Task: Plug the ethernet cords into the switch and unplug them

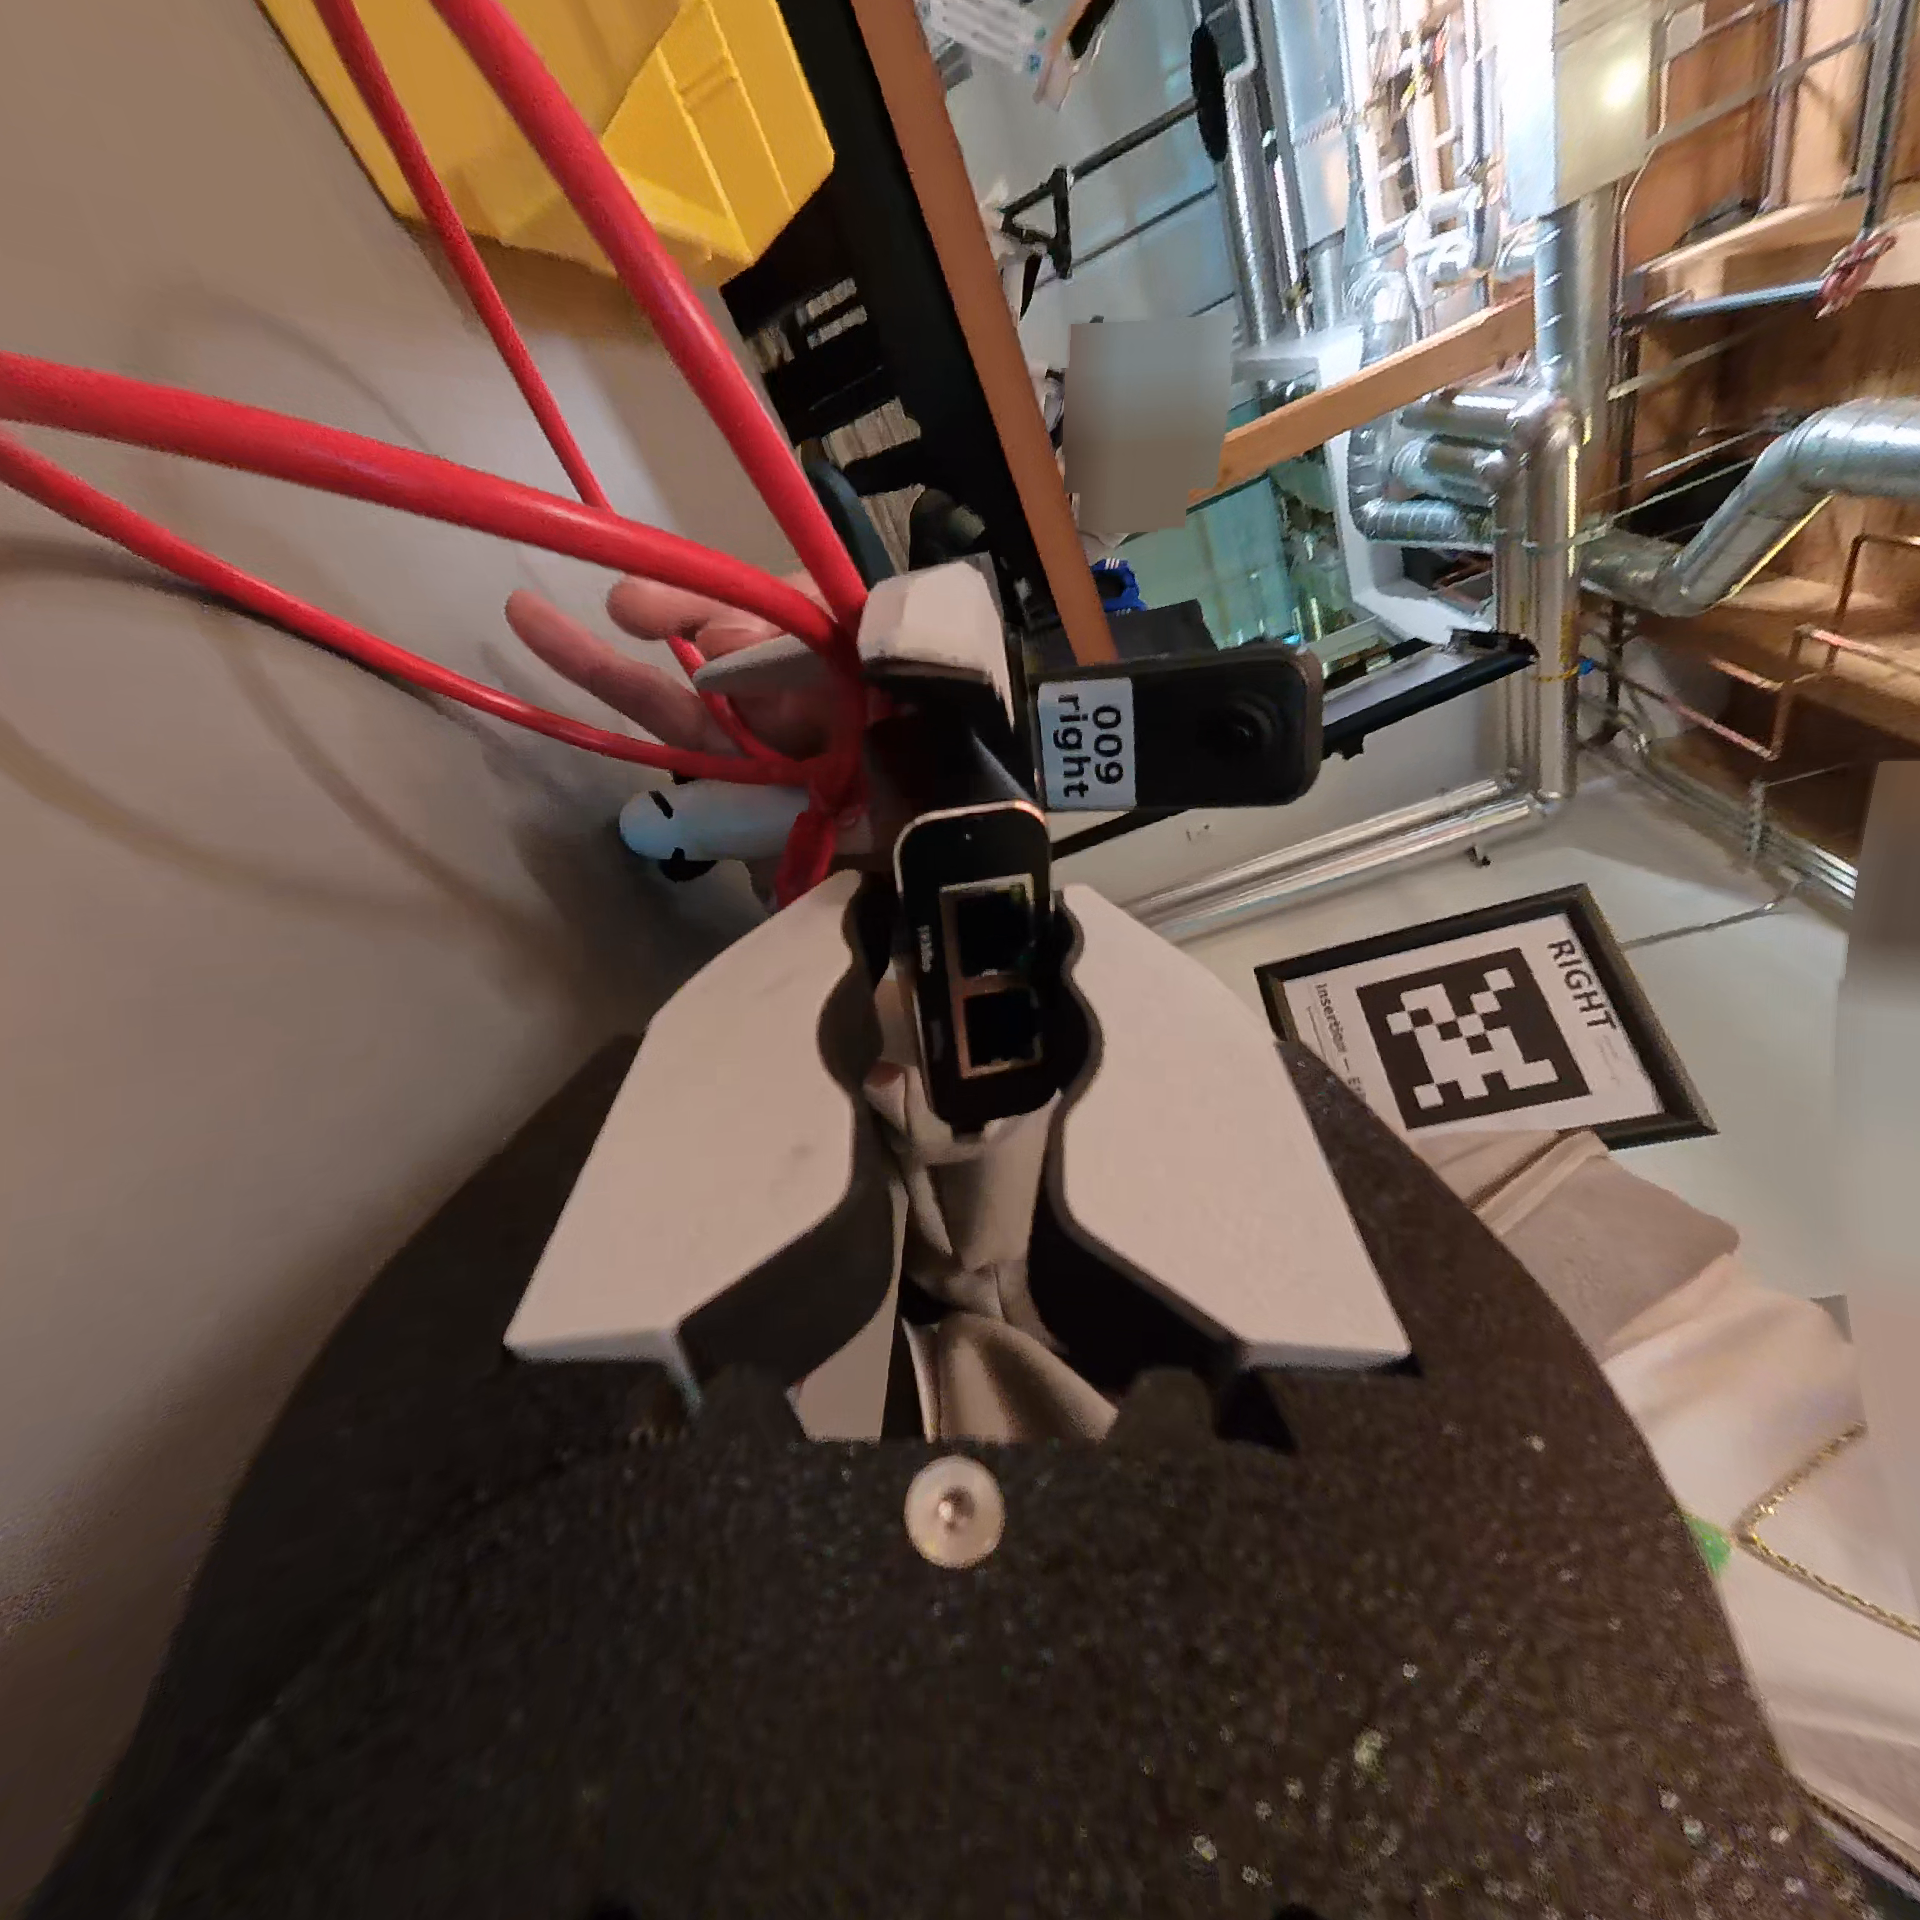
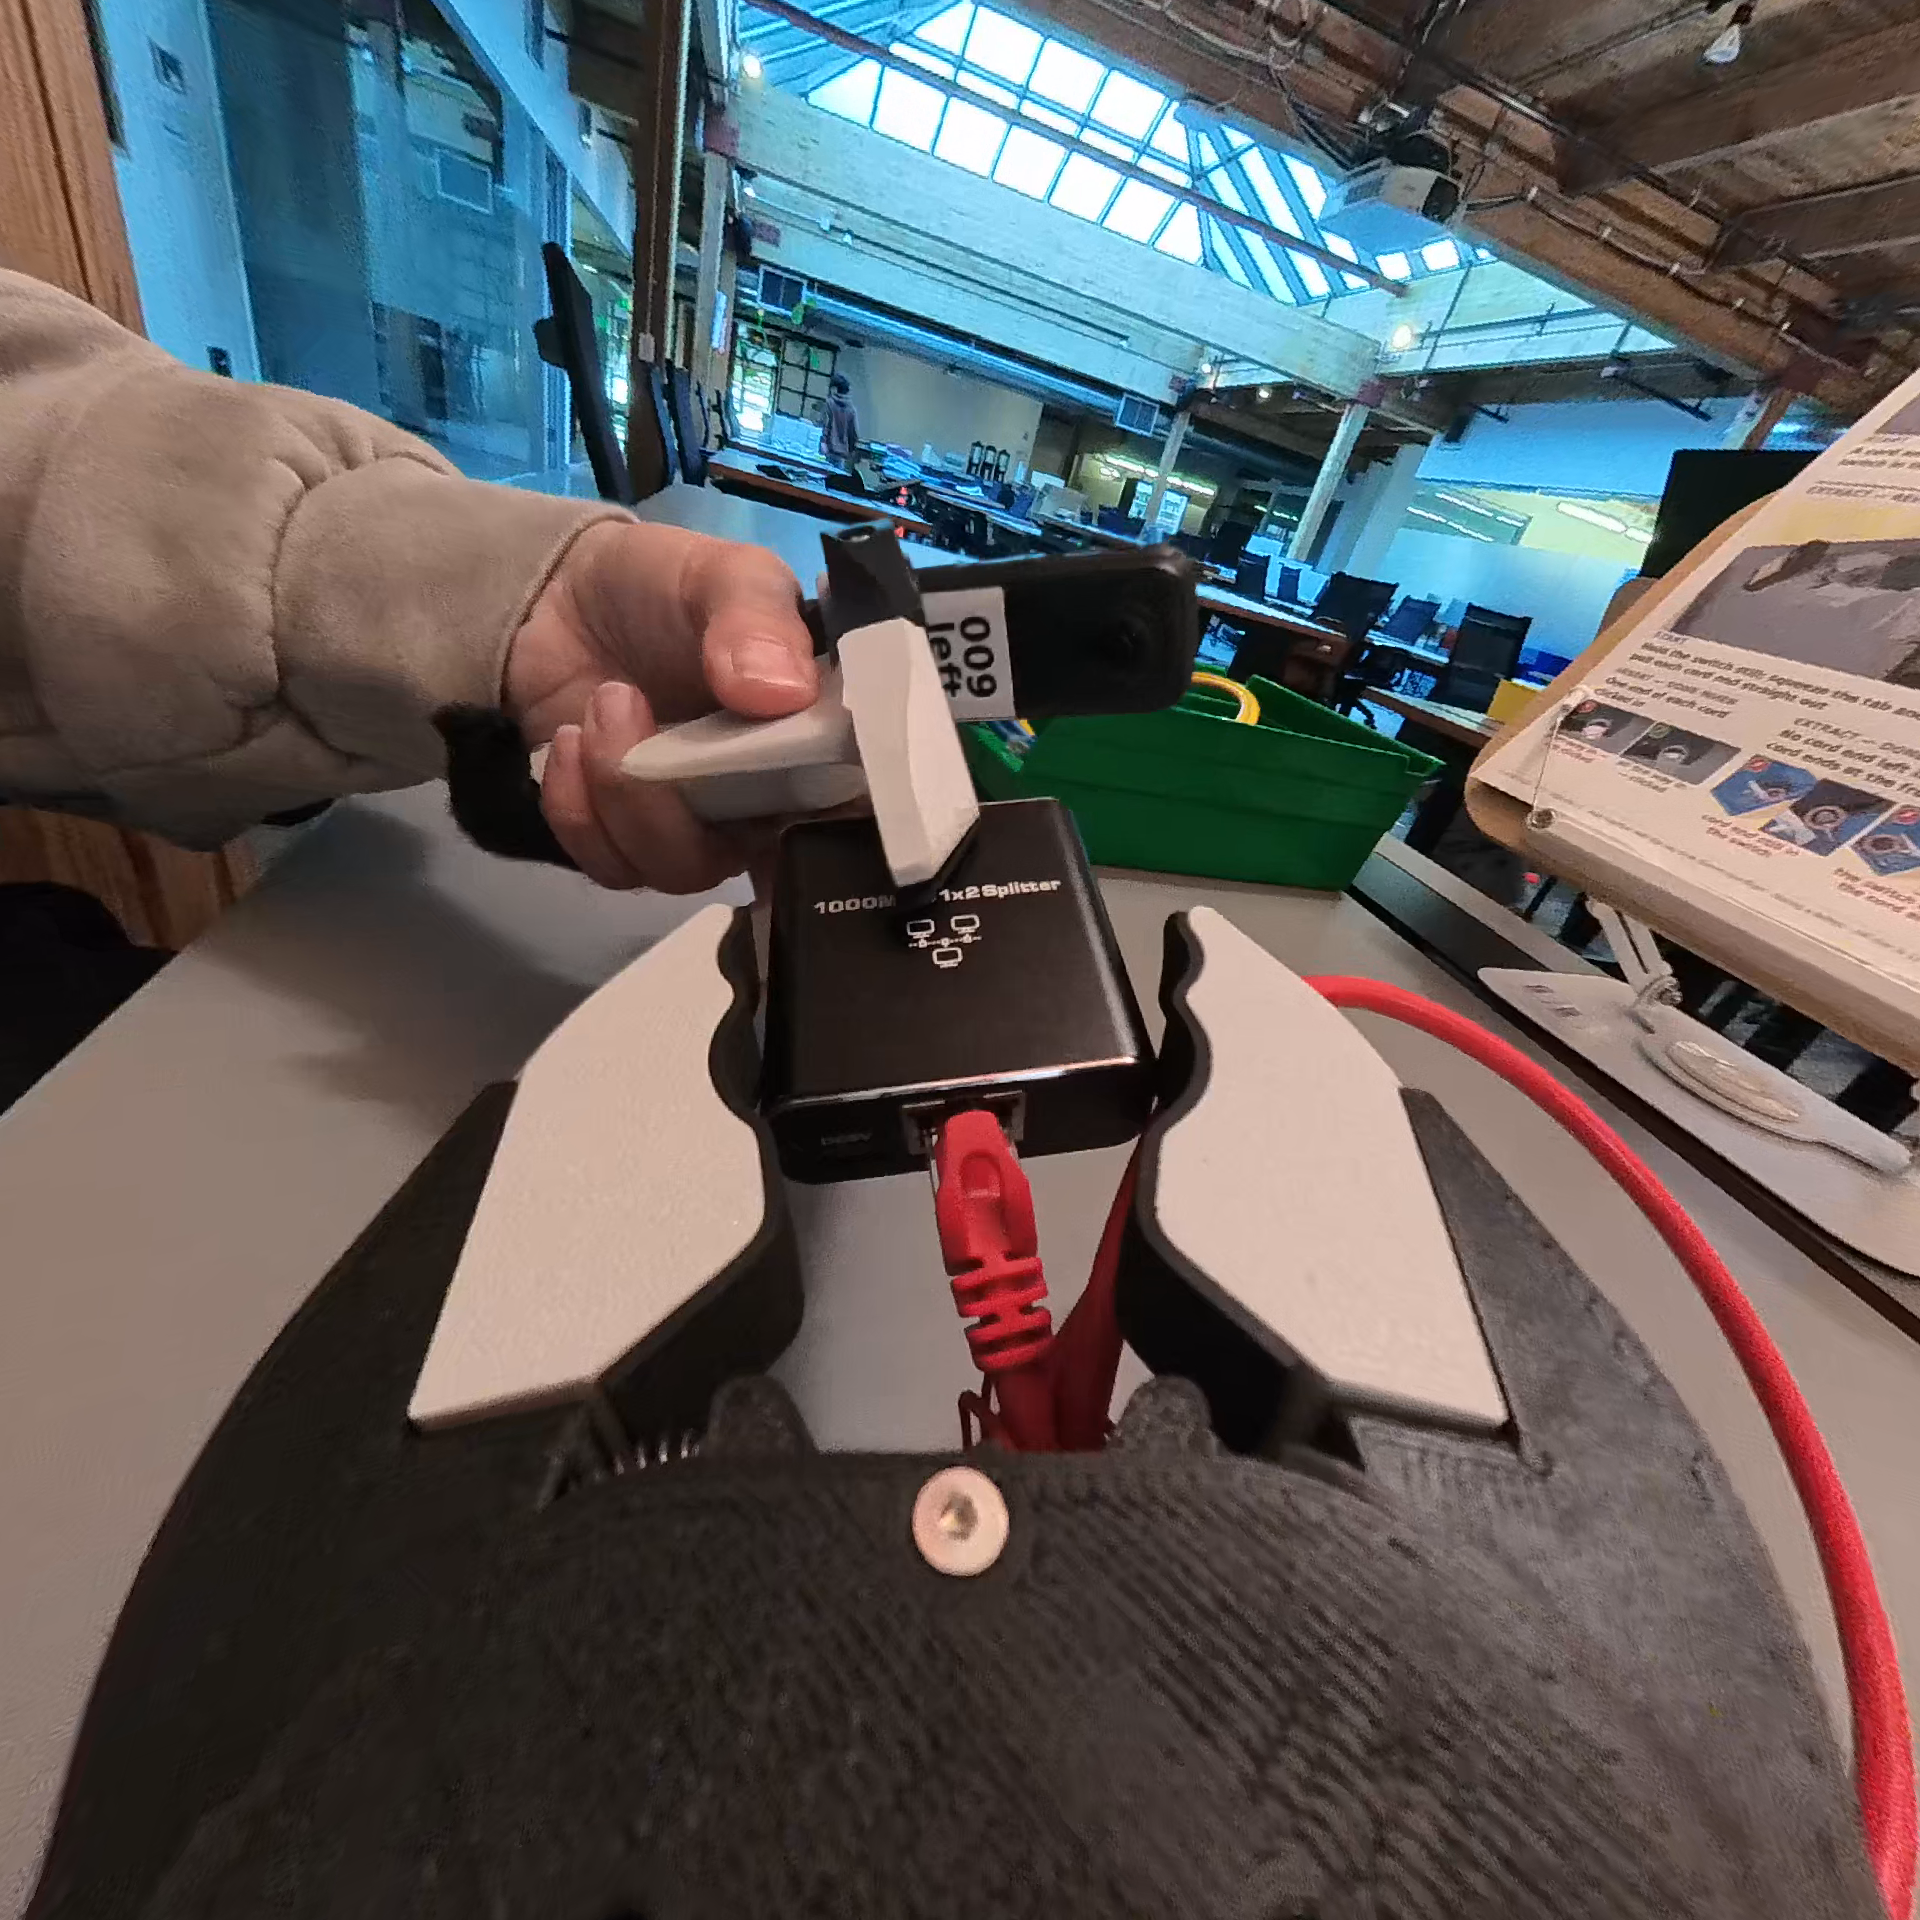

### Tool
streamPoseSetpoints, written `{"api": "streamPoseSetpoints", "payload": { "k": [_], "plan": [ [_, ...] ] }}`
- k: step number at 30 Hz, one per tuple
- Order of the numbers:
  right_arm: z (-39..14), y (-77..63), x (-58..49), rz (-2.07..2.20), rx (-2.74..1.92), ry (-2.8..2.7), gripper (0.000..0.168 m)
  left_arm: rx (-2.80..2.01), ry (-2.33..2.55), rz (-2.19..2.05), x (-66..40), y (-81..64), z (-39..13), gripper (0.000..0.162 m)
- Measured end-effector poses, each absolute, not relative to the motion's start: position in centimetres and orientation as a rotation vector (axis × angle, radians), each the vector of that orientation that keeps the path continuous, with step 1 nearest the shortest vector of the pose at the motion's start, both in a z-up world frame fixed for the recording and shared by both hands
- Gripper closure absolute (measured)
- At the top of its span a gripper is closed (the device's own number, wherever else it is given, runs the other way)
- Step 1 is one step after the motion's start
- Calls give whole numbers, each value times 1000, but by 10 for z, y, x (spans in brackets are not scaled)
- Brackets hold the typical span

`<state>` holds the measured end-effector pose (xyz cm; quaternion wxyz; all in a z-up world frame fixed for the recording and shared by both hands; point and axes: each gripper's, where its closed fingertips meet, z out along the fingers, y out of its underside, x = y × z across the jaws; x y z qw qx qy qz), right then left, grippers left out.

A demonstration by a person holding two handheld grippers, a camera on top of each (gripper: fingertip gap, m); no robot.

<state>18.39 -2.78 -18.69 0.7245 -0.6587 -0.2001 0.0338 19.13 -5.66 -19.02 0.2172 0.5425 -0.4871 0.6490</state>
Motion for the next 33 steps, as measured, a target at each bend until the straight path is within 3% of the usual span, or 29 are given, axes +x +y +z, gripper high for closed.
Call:
{"api": "streamPoseSetpoints", "payload": {
  "k": [6,8,10,16,17,19,23,27,33],
  "plan": [
    [-183,-28,191,118,-1446,-382,93,1479,-1318,1883,196,-54,-179,125],
    [-183,-29,194,145,-1456,-367,93,1590,-1373,1902,200,-39,-182,116],
    [-184,-28,195,155,-1472,-355,93,1717,-1381,1930,204,-19,-180,116],
    [-192,-21,189,114,-1521,-404,93,1746,-1624,1729,184,-30,-190,103],
    [-194,-20,187,109,-1529,-418,93,1730,-1637,1722,183,-35,-190,105],
    [-193,-19,185,92,-1518,-431,93,1683,-1631,1754,184,-42,-187,136],
    [-189,-25,187,63,-1467,-441,94,1608,-1568,1811,187,-44,-188,136],
    [-176,-36,187,119,-1358,-419,110,1520,-1274,1896,187,-34,-186,136],
    [-178,-33,189,72,-1371,-420,106,1519,-1081,1914,189,-33,-186,136]
  ]
}}
